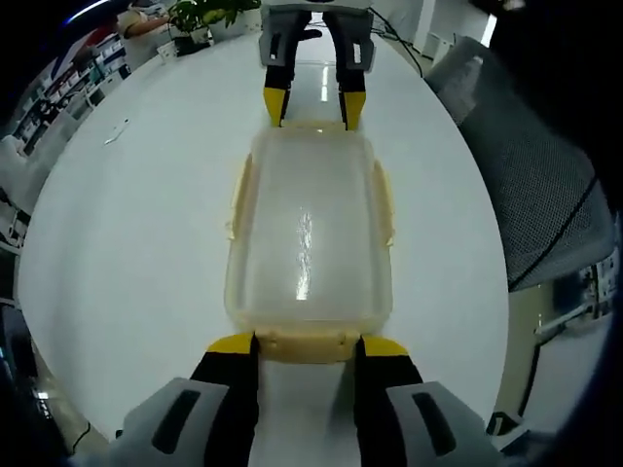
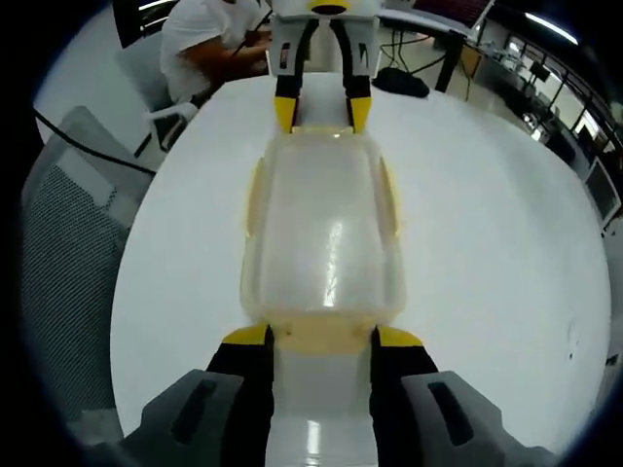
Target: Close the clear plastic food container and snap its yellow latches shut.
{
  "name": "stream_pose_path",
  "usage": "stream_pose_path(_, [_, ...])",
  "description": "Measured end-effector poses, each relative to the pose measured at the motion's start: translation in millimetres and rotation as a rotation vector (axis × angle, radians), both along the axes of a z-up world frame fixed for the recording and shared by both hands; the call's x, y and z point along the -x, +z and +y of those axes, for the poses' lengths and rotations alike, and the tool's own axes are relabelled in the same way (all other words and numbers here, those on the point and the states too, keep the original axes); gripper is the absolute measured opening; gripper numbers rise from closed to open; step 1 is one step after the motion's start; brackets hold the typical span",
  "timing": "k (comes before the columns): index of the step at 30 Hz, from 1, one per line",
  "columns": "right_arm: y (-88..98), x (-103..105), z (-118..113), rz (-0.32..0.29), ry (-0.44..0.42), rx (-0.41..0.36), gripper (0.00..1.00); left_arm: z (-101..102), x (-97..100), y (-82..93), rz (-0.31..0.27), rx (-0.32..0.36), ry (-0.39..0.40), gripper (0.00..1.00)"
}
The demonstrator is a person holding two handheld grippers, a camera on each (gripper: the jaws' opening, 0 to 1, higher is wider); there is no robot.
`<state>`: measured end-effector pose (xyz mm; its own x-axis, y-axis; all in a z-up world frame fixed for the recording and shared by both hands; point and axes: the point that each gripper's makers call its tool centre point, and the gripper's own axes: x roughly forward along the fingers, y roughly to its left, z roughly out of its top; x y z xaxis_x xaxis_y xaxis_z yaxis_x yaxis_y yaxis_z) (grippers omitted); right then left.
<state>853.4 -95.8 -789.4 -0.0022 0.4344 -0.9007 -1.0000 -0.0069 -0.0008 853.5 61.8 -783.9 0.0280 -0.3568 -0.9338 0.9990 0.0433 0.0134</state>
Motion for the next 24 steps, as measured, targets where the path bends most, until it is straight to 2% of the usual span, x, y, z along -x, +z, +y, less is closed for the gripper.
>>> stream_pose_path(4, [3.4,2.9,1.7,0.008,0.006,-0.008,0.34,2.0,2.9,0.3,0.013,-0.013,0.002,0.32])
stream_pose_path(12, [11.2,6.7,3.7,0.017,0.005,-0.018,0.34,4.6,5.5,8.6,0.002,-0.03,-0.002,0.32])
stream_pose_path(16, [21.6,11.4,3.5,0.013,0.021,-0.036,0.34,4.9,10.0,13.8,0.007,-0.041,0.006,0.32])
stream_pose_path(24, [36.0,14.1,0.1,0.009,0.031,-0.042,0.34,0.2,15.6,31.6,-0.009,-0.041,0.013,0.32])
